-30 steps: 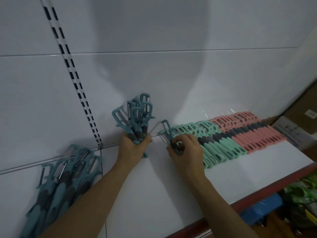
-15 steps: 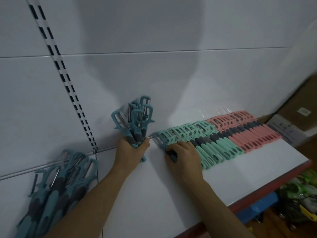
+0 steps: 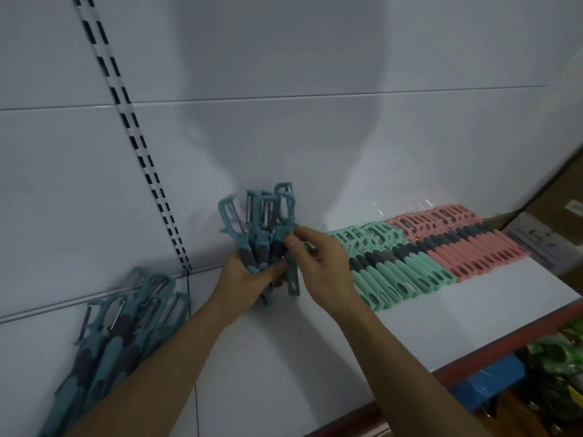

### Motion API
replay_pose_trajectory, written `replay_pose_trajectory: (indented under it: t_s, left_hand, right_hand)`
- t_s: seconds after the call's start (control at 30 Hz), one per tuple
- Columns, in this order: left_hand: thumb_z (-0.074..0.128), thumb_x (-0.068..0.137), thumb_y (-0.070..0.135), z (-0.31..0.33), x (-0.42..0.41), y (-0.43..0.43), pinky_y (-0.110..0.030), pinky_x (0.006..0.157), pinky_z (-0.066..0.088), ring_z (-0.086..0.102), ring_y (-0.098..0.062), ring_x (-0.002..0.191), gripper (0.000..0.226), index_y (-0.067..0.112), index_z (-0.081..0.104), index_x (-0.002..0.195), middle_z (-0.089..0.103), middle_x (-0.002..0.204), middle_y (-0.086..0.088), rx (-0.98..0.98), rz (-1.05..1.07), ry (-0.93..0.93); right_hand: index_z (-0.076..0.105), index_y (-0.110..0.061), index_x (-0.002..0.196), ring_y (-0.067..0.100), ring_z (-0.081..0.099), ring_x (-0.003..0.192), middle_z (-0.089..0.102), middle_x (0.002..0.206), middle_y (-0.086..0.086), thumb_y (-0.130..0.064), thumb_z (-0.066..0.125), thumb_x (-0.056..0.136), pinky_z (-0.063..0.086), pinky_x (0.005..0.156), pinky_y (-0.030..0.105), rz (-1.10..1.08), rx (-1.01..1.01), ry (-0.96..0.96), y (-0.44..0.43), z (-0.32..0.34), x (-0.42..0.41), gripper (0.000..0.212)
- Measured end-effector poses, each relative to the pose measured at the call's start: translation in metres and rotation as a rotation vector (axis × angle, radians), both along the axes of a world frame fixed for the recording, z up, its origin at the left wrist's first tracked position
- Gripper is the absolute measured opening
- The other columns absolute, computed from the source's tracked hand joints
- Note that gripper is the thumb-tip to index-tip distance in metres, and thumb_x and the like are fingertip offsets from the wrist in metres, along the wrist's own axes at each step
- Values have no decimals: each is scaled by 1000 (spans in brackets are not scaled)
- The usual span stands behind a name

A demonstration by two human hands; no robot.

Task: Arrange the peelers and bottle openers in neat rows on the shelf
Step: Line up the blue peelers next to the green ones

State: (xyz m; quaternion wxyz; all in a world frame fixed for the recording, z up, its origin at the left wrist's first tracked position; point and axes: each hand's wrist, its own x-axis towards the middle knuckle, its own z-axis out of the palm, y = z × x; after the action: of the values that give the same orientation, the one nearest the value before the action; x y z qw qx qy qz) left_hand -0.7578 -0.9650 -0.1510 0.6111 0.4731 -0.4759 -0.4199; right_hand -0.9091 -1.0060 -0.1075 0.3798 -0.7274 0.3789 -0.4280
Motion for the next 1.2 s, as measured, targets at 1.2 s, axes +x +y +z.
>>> replay_pose_trajectory:
  t_s: [1.2]
  left_hand:
    - [74,90,2,-23,18,11,-26,72,59,71,-7,79,31,34,79,88,76,87,10,90,230,9]
  right_hand:
    - [75,-15,89,22,55,84,66,87,1,-23,74,86,44,71,36,-368,-309,609,22,-51,-23,9]
